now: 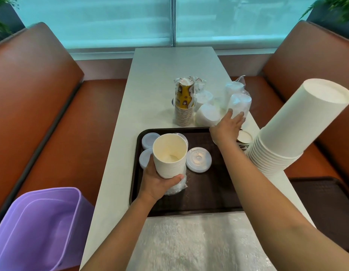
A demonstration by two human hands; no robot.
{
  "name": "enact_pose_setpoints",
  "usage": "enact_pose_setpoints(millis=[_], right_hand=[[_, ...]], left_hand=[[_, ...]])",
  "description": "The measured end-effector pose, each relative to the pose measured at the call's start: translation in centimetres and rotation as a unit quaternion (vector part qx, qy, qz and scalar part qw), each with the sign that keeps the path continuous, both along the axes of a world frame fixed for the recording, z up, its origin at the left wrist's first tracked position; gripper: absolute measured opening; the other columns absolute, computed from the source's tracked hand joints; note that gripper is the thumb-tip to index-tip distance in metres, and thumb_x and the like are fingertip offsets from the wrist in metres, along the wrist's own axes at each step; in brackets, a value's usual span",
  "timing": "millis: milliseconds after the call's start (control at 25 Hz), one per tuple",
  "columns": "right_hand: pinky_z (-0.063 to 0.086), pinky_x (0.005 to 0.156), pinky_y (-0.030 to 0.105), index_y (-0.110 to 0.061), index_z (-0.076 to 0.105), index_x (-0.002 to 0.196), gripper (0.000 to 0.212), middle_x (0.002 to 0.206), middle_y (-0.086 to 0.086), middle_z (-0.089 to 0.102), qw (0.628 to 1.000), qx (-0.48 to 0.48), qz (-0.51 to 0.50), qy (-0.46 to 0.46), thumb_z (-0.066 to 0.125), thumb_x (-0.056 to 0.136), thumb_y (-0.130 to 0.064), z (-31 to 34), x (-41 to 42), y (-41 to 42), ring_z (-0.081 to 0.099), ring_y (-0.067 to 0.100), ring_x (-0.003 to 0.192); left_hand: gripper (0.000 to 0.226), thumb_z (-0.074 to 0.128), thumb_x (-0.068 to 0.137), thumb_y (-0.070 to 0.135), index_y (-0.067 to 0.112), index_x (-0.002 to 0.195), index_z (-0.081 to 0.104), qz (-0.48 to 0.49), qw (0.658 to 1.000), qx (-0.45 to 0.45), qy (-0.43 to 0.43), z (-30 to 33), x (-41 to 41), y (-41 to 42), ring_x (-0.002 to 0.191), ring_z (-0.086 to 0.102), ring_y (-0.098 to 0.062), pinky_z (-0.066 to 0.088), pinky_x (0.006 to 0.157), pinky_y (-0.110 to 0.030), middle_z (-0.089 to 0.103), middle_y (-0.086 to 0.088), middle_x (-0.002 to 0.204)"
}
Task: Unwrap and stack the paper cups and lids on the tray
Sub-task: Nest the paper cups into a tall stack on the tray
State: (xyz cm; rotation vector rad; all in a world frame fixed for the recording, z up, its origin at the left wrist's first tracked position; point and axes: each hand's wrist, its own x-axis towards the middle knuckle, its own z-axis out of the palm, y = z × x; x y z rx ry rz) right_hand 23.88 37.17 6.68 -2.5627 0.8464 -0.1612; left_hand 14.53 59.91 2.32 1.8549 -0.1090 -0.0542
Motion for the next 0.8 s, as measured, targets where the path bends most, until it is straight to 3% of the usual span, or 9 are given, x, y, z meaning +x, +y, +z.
enact_pose_setpoints(millis=[160,280,400,480,560,640,800], right_hand=[[0.015,0.117,0.046,-0.006,0.018,0.146,0.074,0.147,0.026,0.023,0.992,-0.071,0.009,0.1,0.059,0.086,-0.022,-0.8,2.5,-0.7,0.021,0.044,0.137],[0.032,0.107,0.045,-0.007,0.027,0.141,0.062,0.138,0.018,0.034,0.995,-0.066,0.041,0.069,0.058,0.087,-0.013,-1.3,2.9,-0.4,0.038,0.04,0.125],[0.038,0.102,0.041,-0.012,0.022,0.145,0.075,0.14,0.016,0.032,0.994,0.048,0.05,-0.08,0.065,0.083,-0.009,-2.9,2.0,0.4,0.037,0.035,0.127],[0.034,0.107,0.039,-0.018,0.016,0.148,0.092,0.145,0.013,0.029,0.971,0.174,0.013,-0.166,0.074,0.077,-0.008,-4.1,1.3,0.9,0.033,0.032,0.133],[0.03,0.11,0.039,-0.02,0.01,0.15,0.104,0.148,0.011,0.03,0.941,0.272,-0.039,-0.195,0.078,0.072,-0.007,-5.3,0.8,1.2,0.032,0.029,0.136],[0.033,0.11,0.04,-0.017,0.014,0.149,0.102,0.144,0.012,0.039,0.925,0.314,-0.078,-0.198,0.079,0.072,-0.008,-6.2,0.6,1.2,0.037,0.029,0.133],[0.04,0.103,0.039,-0.012,0.038,0.137,0.079,0.136,0.01,0.048,0.931,0.294,-0.06,-0.206,0.079,0.07,-0.009,-6.3,0.1,1.1,0.045,0.028,0.126]], left_hand=[[0.093,0.079,0.041,0.053,0.028,0.122,0.041,0.001,1.0,0.0,0.012,-0.6,0.3,0.2,0.101,0.051,0.015,0.044,0.078,-0.004,0.055,0.018,0.11],[0.099,0.078,0.04,0.054,0.023,0.127,0.042,0.001,1.0,0.006,0.012,-1.0,0.5,0.3,0.103,0.049,0.016,0.043,0.079,-0.002,0.053,0.02,0.112],[0.104,0.078,0.04,0.055,0.017,0.13,0.042,0.0,1.0,0.011,0.017,-1.1,0.5,0.3,0.105,0.05,0.013,0.044,0.081,-0.004,0.053,0.019,0.113],[0.106,0.079,0.04,0.054,0.015,0.131,0.043,0.001,1.0,0.012,0.019,-1.2,0.5,0.3,0.105,0.051,0.011,0.044,0.083,-0.007,0.054,0.019,0.113],[0.107,0.079,0.04,0.054,0.014,0.132,0.043,0.001,1.0,0.011,0.025,-1.2,0.3,0.3,0.105,0.051,0.011,0.045,0.084,-0.008,0.055,0.018,0.113],[0.108,0.079,0.039,0.055,0.015,0.132,0.042,0.0,0.999,0.013,0.03,-1.0,0.3,0.3,0.106,0.051,0.011,0.045,0.083,-0.007,0.054,0.018,0.113],[0.109,0.079,0.039,0.055,0.014,0.133,0.042,0.0,0.999,0.017,0.033,-0.8,0.3,0.3,0.105,0.051,0.011,0.045,0.085,-0.011,0.055,0.018,0.113]])
